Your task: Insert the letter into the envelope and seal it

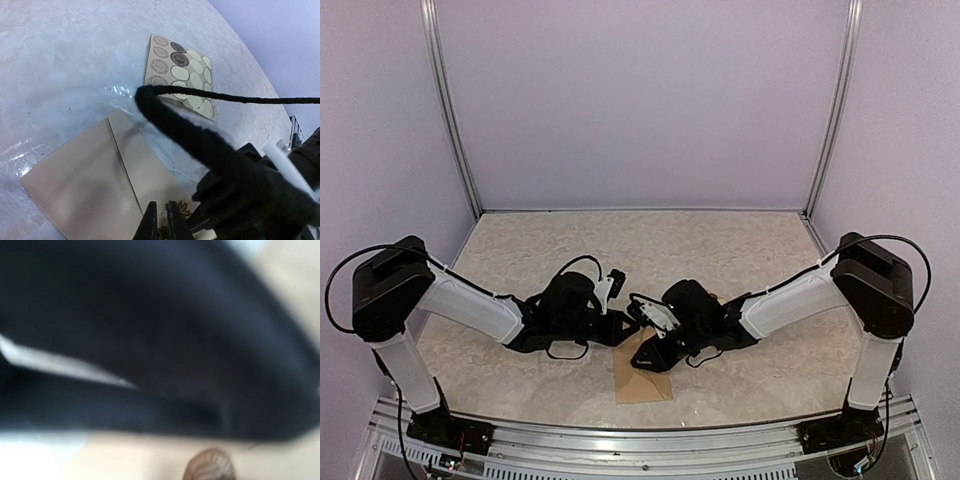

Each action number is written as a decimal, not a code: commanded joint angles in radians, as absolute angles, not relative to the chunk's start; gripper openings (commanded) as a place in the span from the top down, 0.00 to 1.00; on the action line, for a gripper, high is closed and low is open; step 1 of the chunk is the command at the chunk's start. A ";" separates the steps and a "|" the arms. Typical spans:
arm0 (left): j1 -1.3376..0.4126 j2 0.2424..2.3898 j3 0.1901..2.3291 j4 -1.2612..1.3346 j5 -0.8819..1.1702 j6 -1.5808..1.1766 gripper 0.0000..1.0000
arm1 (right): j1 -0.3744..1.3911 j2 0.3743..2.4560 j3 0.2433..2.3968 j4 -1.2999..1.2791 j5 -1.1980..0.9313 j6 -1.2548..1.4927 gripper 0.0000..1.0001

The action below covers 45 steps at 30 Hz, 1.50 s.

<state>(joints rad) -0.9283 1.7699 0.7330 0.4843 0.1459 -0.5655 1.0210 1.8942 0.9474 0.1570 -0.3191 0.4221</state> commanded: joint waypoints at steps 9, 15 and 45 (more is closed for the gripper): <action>-0.935 1.681 0.635 0.501 0.099 -0.593 0.94 | 1.018 1.736 0.858 0.206 -0.341 0.474 0.63; -0.948 1.727 0.634 0.552 0.118 -0.595 0.98 | 1.010 1.715 0.847 0.228 -0.290 0.515 0.70; -0.961 1.848 0.623 0.561 0.117 -0.592 1.00 | 0.963 1.887 0.924 0.192 -0.305 0.575 1.00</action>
